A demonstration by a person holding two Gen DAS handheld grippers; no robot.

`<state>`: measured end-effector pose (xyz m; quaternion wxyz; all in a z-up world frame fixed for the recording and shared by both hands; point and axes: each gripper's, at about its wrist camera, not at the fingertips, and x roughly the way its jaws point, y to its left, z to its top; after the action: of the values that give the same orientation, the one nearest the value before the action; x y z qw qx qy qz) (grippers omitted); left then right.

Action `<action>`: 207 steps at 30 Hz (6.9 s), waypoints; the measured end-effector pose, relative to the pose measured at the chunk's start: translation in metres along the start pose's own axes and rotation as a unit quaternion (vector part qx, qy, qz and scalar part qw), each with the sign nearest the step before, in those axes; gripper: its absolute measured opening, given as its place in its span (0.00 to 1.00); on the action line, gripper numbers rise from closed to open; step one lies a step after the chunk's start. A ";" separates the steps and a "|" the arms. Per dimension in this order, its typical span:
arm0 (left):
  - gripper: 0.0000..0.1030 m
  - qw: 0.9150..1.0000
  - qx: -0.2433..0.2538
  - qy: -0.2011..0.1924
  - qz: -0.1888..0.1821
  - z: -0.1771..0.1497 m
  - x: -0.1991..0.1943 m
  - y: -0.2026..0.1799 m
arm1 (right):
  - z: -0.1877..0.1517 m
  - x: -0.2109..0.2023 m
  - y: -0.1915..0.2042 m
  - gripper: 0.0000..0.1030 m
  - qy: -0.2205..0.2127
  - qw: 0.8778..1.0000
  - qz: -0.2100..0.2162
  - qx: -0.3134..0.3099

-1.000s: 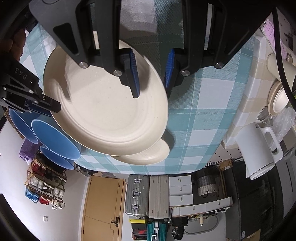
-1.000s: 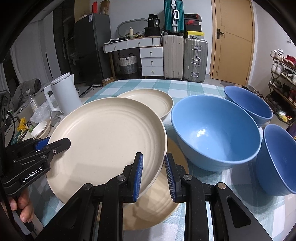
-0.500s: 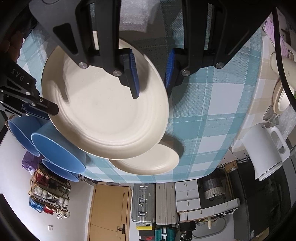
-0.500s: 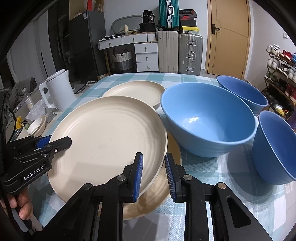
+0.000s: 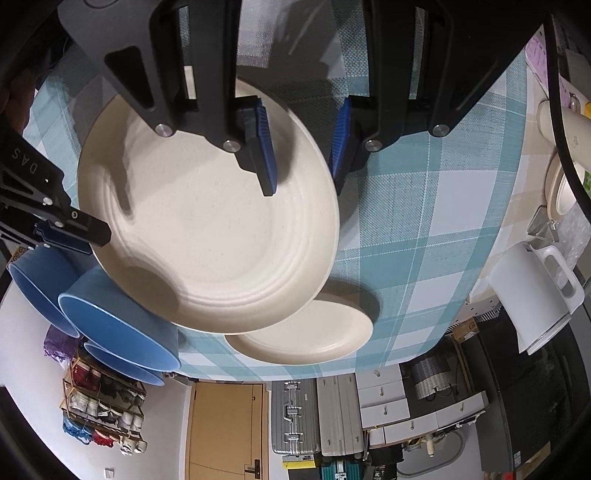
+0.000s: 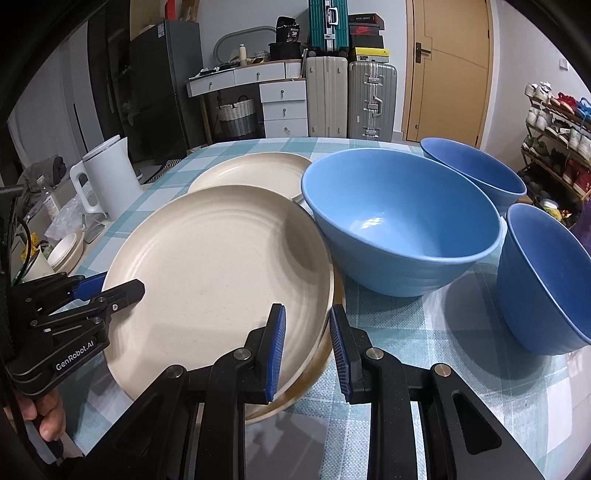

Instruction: Organize plates and bowls

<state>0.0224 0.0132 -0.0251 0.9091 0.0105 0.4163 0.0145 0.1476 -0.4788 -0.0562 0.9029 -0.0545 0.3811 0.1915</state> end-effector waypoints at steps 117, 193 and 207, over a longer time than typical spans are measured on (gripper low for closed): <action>1.00 0.986 -0.162 0.023 -0.009 0.128 0.063 0.110 | 0.212 0.075 -0.012 0.99 0.076 0.992 0.090 -0.045; 0.19 0.988 -0.129 0.086 -0.007 0.151 0.158 0.094 | 0.212 0.221 -0.007 0.14 0.204 0.970 0.045 -0.125; 0.19 0.990 -0.131 0.056 0.002 0.150 0.115 0.095 | 0.217 0.184 0.000 0.14 0.164 0.976 0.056 -0.132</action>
<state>0.2092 0.1112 -0.0111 0.8780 -0.1091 0.4606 0.0710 0.4096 -0.3693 -0.0342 0.8006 -0.1829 0.4980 0.2785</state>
